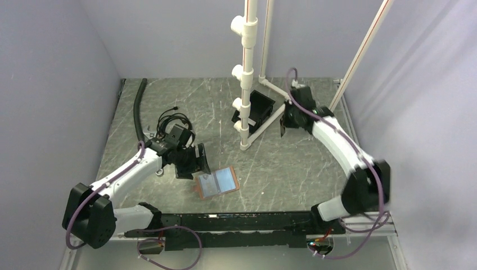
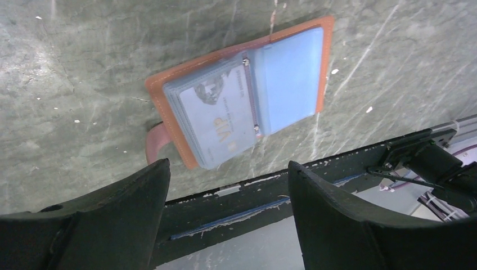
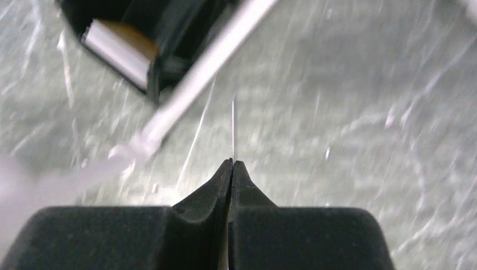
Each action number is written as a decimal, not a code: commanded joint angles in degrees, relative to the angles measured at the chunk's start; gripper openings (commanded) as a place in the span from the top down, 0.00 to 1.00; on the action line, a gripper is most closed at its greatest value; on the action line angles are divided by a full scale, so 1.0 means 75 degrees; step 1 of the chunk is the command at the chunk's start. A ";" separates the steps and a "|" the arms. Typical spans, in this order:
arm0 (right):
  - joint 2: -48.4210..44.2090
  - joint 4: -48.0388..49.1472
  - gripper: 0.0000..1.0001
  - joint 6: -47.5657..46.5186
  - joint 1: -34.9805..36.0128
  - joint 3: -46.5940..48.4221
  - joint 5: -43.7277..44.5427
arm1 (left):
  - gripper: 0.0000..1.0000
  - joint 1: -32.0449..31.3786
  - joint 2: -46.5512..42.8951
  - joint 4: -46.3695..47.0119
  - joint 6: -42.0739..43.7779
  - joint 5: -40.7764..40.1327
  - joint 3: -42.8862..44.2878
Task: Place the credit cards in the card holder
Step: Pick up the credit card from the storage box, then insert the credit card into the card holder.
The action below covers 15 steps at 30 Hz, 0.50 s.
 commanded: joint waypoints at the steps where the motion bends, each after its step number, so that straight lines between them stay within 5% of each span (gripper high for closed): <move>1: -0.2577 0.0546 1.00 0.1244 0.0155 -0.2292 -0.1033 | 0.18 0.0037 0.0102 0.0102 -0.0157 -0.0162 -0.0118; 6: -0.4189 0.3055 1.00 0.2433 0.0715 -0.5123 -0.4735 | 0.18 0.0046 0.0305 0.0067 -0.0238 -0.0220 -0.0294; 10: -0.3779 0.5011 1.00 0.3521 0.2940 -0.5854 -0.4397 | 0.19 0.0049 0.0449 0.0237 -0.0259 -0.0138 -0.0527; 15: -0.2441 0.6289 1.00 0.4057 0.4245 -0.5524 -0.3996 | 0.24 0.0049 0.0955 0.0441 -0.0325 -0.0166 -0.0944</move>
